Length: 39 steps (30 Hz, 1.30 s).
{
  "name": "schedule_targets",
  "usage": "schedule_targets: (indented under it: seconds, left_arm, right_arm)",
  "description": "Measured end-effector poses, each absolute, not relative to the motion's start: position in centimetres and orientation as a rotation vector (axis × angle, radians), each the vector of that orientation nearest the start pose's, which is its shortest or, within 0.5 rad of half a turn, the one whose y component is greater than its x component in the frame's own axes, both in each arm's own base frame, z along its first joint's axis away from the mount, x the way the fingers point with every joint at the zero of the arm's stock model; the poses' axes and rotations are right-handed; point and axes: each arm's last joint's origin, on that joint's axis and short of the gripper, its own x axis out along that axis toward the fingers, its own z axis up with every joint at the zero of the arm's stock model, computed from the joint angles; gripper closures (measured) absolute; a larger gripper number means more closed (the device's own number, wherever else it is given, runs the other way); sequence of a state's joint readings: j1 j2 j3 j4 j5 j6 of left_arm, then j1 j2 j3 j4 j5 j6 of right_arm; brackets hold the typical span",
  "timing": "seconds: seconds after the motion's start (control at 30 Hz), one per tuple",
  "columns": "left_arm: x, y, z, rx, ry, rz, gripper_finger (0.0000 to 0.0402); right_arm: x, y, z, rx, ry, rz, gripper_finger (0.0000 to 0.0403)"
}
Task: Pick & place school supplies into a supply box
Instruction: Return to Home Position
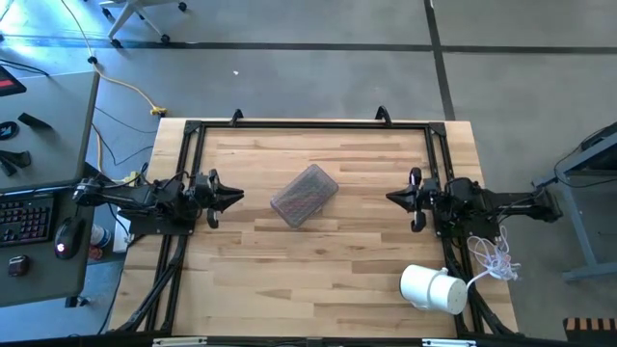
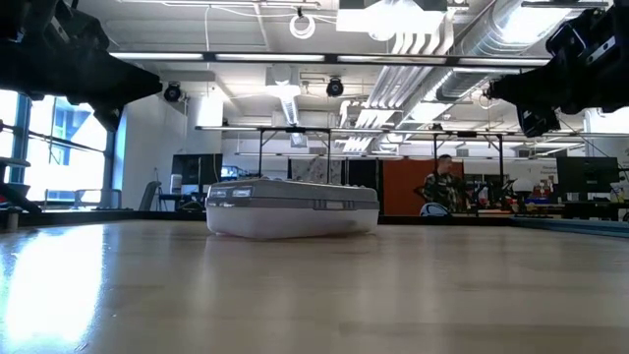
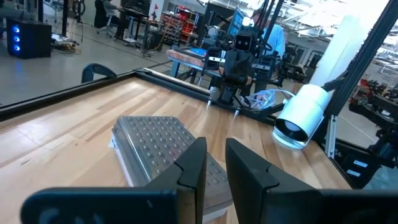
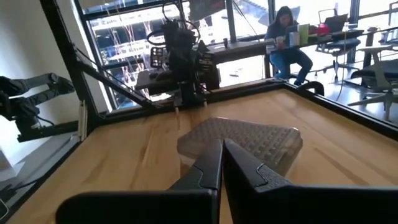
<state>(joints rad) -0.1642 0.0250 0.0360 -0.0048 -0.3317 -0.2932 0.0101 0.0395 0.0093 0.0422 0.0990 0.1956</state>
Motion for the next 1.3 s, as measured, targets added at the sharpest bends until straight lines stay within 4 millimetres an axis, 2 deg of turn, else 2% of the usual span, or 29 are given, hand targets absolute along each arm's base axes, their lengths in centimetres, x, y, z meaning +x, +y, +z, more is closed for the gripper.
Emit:
schedule_targets:
  seconds: [0.47, 1.3]
  left_arm:
    - [9.58, -0.63, 17.34, -0.294, -0.031, 0.166, 0.0305]
    - [9.58, -0.63, 17.34, -0.294, -0.032, 0.166, 0.0305]
  right_arm:
    - [9.95, -0.19, 16.75, 0.125, -0.017, -0.090, 0.0402]
    - [9.95, -0.20, 16.74, 0.123, -0.016, -0.091, 0.0402]
